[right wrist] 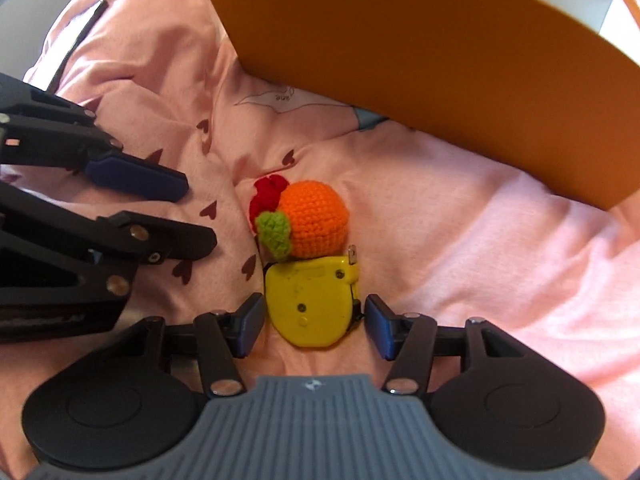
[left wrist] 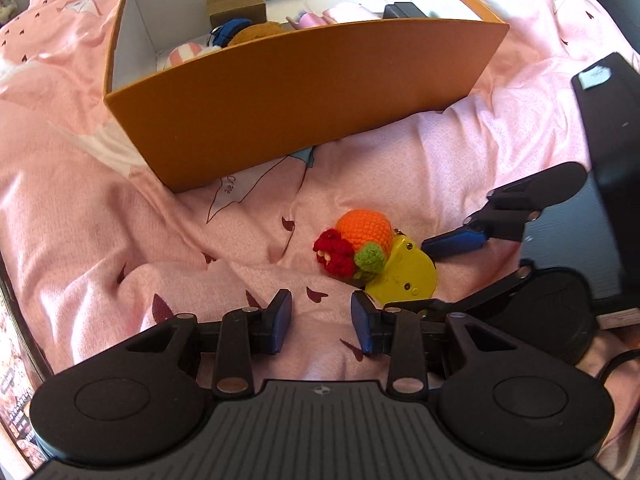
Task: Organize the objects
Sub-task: 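Grasp the yellow tape measure with the right tool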
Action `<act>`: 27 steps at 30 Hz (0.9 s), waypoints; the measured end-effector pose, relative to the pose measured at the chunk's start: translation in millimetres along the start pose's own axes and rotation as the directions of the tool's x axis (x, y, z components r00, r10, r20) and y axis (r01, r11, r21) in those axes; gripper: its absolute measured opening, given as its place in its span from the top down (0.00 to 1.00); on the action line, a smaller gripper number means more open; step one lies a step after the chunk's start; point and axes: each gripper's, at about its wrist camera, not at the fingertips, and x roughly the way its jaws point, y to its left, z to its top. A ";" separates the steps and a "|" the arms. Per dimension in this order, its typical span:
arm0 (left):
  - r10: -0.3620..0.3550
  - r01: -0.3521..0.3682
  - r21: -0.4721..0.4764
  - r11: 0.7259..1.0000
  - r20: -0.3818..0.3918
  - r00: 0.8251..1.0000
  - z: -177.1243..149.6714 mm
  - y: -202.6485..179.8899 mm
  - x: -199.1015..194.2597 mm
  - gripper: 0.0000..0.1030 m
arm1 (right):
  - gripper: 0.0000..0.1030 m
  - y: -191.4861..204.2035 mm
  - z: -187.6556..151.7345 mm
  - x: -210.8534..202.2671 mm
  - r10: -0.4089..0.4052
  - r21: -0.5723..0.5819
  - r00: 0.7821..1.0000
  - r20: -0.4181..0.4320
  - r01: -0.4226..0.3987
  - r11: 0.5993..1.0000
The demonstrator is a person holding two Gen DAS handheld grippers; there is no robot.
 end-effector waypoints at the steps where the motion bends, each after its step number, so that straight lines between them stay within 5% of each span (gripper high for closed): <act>1: -0.004 0.004 -0.007 1.000 -0.002 1.000 0.5 1.3 0.8 0.60 | 0.43 0.4 0.1 2.7 0.001 -0.001 1.000 -0.003 -0.001 1.000; 12: -0.014 0.014 -0.022 1.000 0.000 1.000 2.5 2.9 0.1 0.60 | 0.47 5.9 -6.9 -6.4 -0.063 -0.016 0.998 0.032 0.063 0.998; 13: -0.017 0.017 -0.024 1.000 0.003 1.000 2.3 3.4 -0.4 0.60 | 0.71 6.3 -8.1 -10.6 -0.081 -0.016 0.996 0.044 0.082 0.996; 18: -0.033 0.033 -0.023 0.999 0.023 0.999 2.8 3.7 -2.1 0.60 | 0.90 -3.6 -11.8 -31.2 -0.121 0.017 0.988 0.092 0.120 0.993; 20: -0.037 0.037 -0.020 0.999 0.026 0.999 3.1 3.8 -2.8 0.59 | 0.90 -7.4 -11.1 -32.3 -0.147 0.031 0.984 0.096 0.145 0.989; 24: -0.037 0.037 -0.020 0.999 0.025 0.999 3.3 3.8 -2.7 0.59 | 0.87 -11.1 -10.3 -32.2 -0.057 0.049 0.993 0.099 0.053 0.997; 27: -0.035 0.036 -0.018 0.999 0.024 0.999 3.1 3.8 -1.7 0.59 | 0.69 -7.1 -6.0 -30.9 -0.026 0.028 0.994 0.102 0.023 0.999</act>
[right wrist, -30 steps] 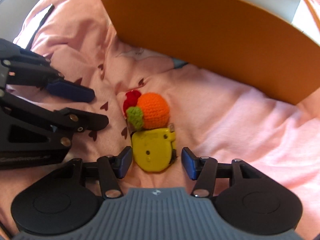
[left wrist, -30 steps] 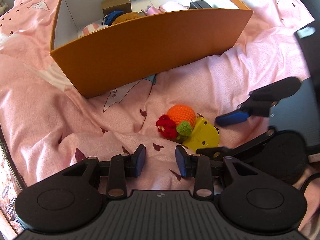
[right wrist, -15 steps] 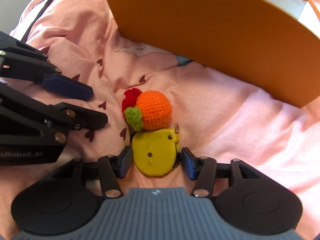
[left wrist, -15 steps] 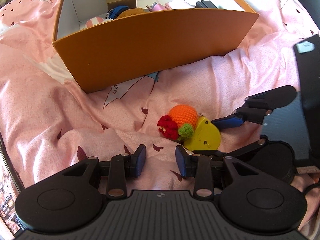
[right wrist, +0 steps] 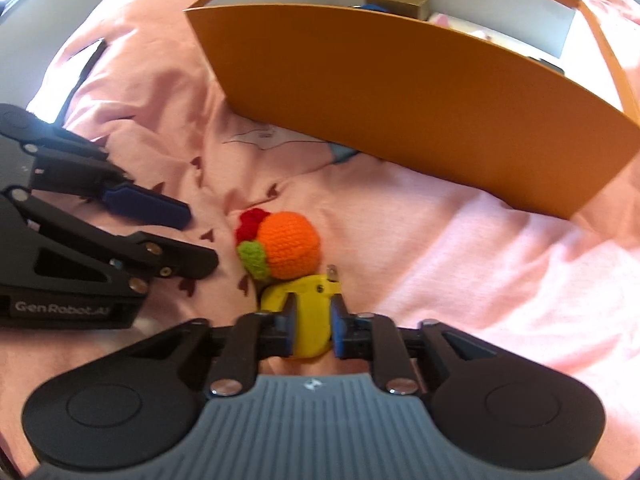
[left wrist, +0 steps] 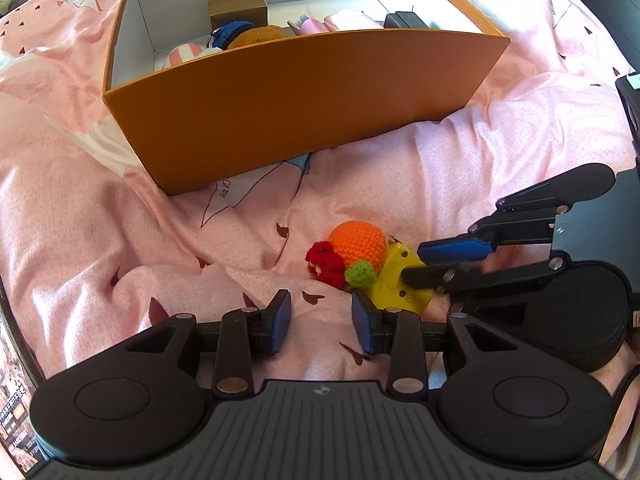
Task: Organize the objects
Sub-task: 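Grasp the yellow tape measure with the right tool, then grasp the crochet orange fruit with the left tool while the right tool lifts the tape measure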
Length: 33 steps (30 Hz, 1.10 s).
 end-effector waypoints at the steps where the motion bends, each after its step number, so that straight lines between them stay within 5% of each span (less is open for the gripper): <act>1: 0.000 0.000 0.001 1.000 0.000 1.000 -0.1 0.1 0.2 0.59 | 0.64 1.5 -0.4 0.6 0.011 -0.004 1.000 -0.002 -0.011 1.000; 12: -0.003 0.003 -0.001 1.000 -0.003 1.000 -1.1 1.2 -0.4 0.59 | 0.41 5.2 1.1 30.6 0.053 0.010 0.994 -0.100 -0.053 0.999; 21: -0.013 0.013 0.002 1.000 0.007 1.000 -1.5 1.1 -1.7 0.58 | 0.46 11.3 -2.0 21.2 -0.009 -0.012 0.996 -0.092 0.008 1.000; 33: -0.052 0.045 0.136 0.990 0.049 0.997 12.8 -16.0 8.4 0.39 | 0.46 -21.5 2.8 -25.0 -0.169 0.011 0.985 0.018 0.169 0.986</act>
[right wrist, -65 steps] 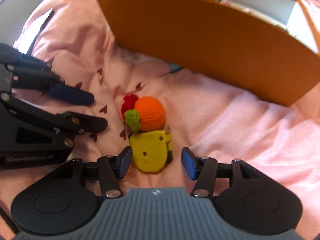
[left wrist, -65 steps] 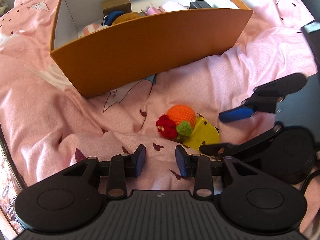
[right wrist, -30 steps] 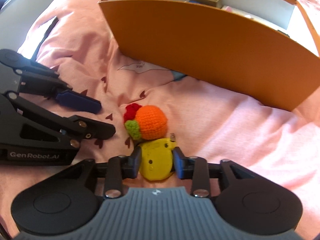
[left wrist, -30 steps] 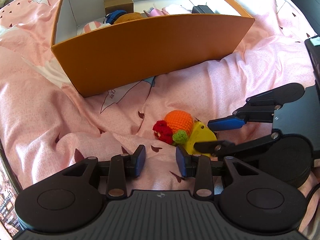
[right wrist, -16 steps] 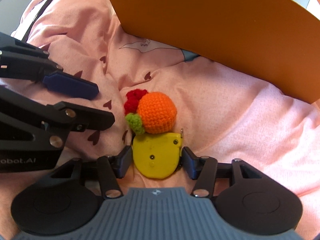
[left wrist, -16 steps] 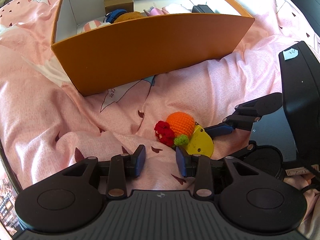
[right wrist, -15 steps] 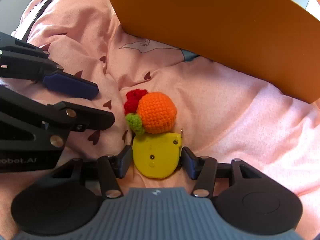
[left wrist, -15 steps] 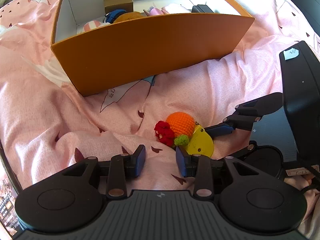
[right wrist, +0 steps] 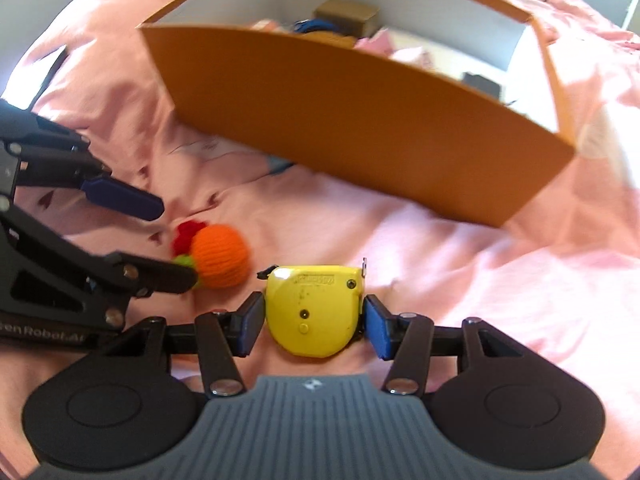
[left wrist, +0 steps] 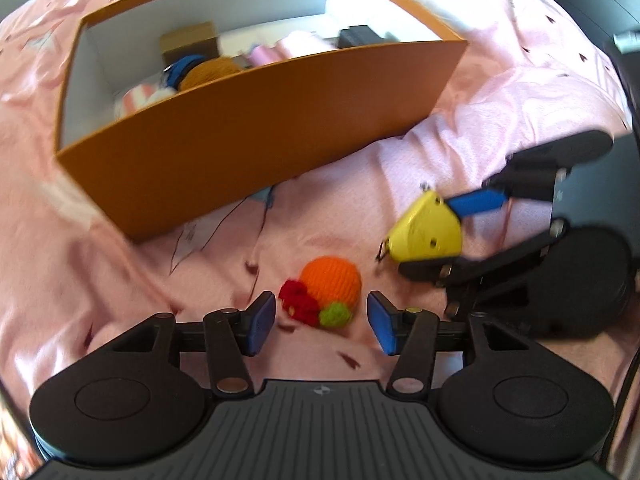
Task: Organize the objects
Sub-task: 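Grasp the crochet orange fruit with the left tool while the right tool lifts the tape measure, then carry the tape measure and crochet fruit over the orange box rim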
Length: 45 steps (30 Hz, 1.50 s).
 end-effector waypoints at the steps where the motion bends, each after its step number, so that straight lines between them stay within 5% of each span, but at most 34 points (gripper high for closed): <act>1: -0.003 0.003 0.020 1.000 -0.006 1.000 1.4 -1.5 3.3 0.39 | 0.46 -5.3 1.5 3.1 -0.005 0.016 1.000 0.001 0.005 1.000; 8: 0.034 -0.033 0.133 0.991 -0.006 0.999 3.3 -12.1 29.6 0.39 | 0.46 -20.6 2.0 15.6 0.022 0.065 1.000 -0.022 -0.021 0.998; 22: 0.005 -0.008 0.066 0.998 0.039 0.999 -0.7 -7.9 28.7 0.48 | 0.46 -25.6 -1.2 19.7 0.047 0.098 0.999 -0.011 -0.046 0.994; 35: -0.095 0.113 -0.064 0.992 0.232 0.968 22.4 17.4 -38.2 0.48 | 0.46 -23.6 26.3 -56.8 0.056 0.015 0.976 0.211 -0.061 0.998; 41: -0.082 0.102 -0.050 0.994 0.302 0.950 50.2 33.5 -76.0 0.48 | 0.46 -26.0 62.4 -90.0 0.087 -0.054 0.947 0.309 -0.074 0.996; 45: -0.021 0.021 0.002 1.000 0.321 0.947 74.7 46.8 -88.3 0.48 | 0.46 -32.7 94.5 -95.5 0.111 -0.056 0.934 0.341 -0.098 0.994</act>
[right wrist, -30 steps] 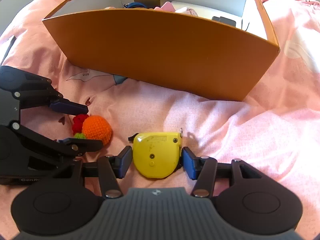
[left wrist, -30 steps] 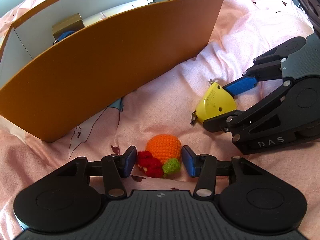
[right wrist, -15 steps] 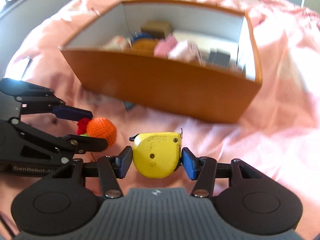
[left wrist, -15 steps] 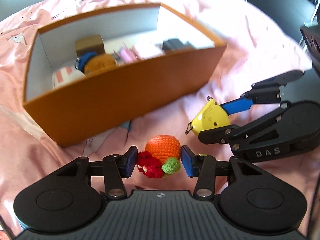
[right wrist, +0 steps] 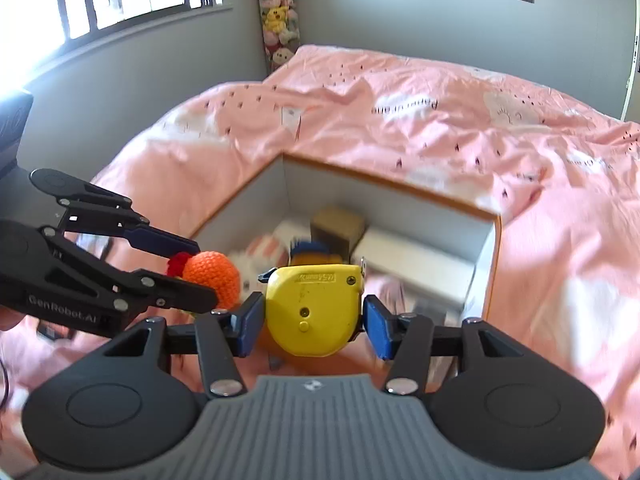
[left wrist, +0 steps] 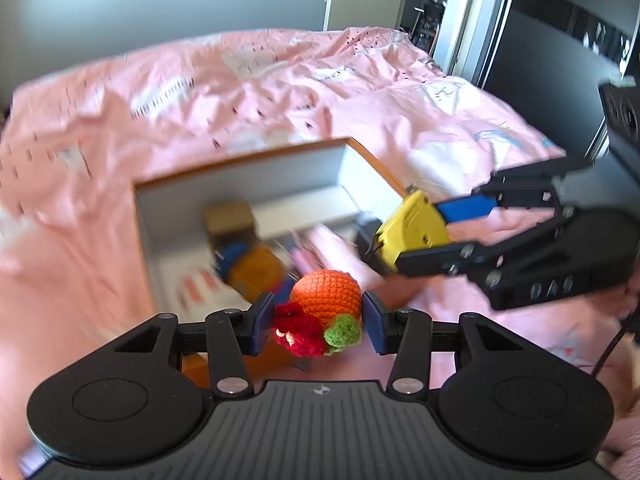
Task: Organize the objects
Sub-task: 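Carry the tape measure and crochet fruit over the orange box rim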
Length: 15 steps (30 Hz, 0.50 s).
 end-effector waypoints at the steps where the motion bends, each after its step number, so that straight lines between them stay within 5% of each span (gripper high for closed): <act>1: 0.015 -0.015 0.019 1.000 -0.002 1.000 5.1 4.2 2.0 0.48 | 0.46 -4.9 8.3 3.1 0.009 0.016 1.000 0.003 -0.009 1.000; 6: 0.097 -0.094 0.105 0.990 -0.028 0.995 28.5 21.8 24.0 0.48 | 0.46 -33.6 40.6 34.0 0.063 0.165 0.998 -0.027 -0.058 0.985; 15: 0.238 -0.178 0.334 0.926 -0.148 0.960 50.6 37.6 95.4 0.47 | 0.46 -62.3 59.8 106.2 0.002 0.232 0.990 -0.140 0.031 0.972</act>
